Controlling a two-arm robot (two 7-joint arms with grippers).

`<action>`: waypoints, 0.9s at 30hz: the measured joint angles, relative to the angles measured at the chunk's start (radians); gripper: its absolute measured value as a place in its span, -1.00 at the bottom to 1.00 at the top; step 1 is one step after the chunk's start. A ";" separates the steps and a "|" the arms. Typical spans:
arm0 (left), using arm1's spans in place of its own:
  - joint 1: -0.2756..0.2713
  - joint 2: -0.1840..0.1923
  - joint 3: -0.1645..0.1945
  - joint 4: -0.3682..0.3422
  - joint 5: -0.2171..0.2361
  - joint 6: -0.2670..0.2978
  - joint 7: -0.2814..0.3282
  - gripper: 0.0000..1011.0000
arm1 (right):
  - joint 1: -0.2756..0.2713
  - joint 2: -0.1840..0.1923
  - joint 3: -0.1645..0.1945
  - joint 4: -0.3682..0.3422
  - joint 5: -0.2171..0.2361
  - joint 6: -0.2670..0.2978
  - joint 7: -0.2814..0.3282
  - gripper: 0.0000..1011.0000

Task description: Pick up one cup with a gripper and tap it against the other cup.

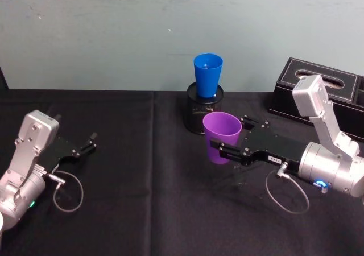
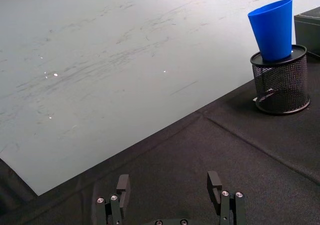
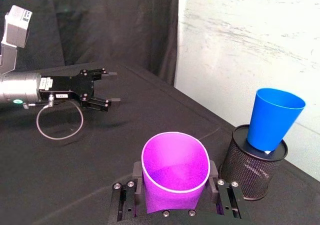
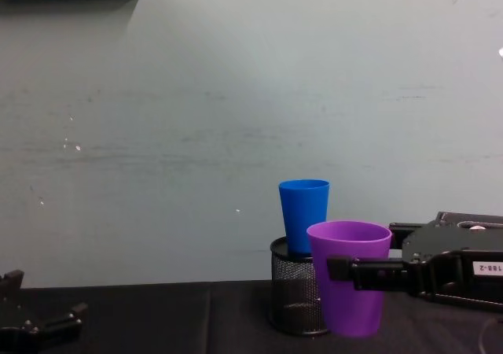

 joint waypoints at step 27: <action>0.000 0.000 0.000 0.000 0.000 0.000 0.000 1.00 | 0.074 -0.056 -0.012 0.056 0.011 0.050 -0.023 0.45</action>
